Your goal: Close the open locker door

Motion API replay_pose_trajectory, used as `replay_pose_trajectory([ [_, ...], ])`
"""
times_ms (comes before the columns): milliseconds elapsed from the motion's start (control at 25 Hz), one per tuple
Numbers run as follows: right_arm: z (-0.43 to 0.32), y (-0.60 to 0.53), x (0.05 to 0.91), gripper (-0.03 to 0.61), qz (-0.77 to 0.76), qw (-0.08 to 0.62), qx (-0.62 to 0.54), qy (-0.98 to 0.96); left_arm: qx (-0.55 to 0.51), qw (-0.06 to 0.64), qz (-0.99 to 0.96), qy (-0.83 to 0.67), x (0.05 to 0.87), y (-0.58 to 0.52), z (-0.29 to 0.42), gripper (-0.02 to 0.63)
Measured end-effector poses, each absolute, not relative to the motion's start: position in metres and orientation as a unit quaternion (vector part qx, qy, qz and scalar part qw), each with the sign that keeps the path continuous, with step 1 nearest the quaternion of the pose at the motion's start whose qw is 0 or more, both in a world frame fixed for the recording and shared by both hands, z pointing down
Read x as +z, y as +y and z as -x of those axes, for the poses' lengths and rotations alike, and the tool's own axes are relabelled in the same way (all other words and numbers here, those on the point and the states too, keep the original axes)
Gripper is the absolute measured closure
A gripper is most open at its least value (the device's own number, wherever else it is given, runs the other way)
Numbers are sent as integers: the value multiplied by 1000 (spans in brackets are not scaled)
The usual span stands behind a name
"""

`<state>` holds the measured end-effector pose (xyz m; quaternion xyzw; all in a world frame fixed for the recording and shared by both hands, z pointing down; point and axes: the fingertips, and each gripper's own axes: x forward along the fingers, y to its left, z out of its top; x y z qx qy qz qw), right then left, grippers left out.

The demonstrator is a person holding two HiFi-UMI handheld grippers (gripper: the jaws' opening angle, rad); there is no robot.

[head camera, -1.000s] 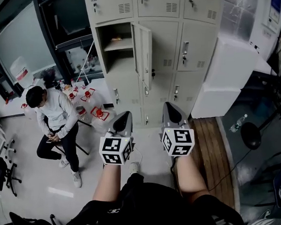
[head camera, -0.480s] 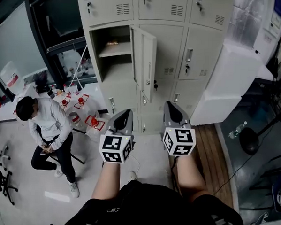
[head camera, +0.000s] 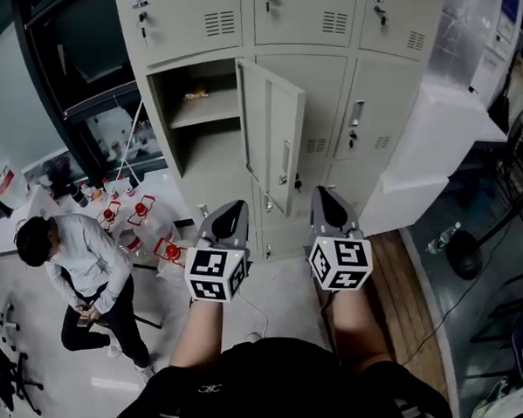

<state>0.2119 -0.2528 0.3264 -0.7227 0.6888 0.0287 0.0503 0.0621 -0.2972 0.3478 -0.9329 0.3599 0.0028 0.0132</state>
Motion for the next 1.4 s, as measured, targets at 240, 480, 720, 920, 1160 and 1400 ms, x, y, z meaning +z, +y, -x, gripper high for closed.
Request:
replay_pose_trajectory([
  [240,-220,-272,323,571,728,55,33,683,2,13,936,353,349,-326,-69,614],
  [480,-226,-282,327,569,708,49,28,704,0,9,933,360,353,-335,-78,612],
  [720,-221,-295,318,347,654,90,48,750,-3,5,928,373,356,-342,-84,614],
  [920,-220,-309,317,339,640,85,52,762,-6,4,920,391,358,-346,-80,614],
  [1160,-215,-331,325,339,623,70,36,779,-11,6,911,412,359,-350,-71,614],
  [1400,-212,-359,336,341,605,50,11,794,-17,5,902,431,363,-353,-60,614],
])
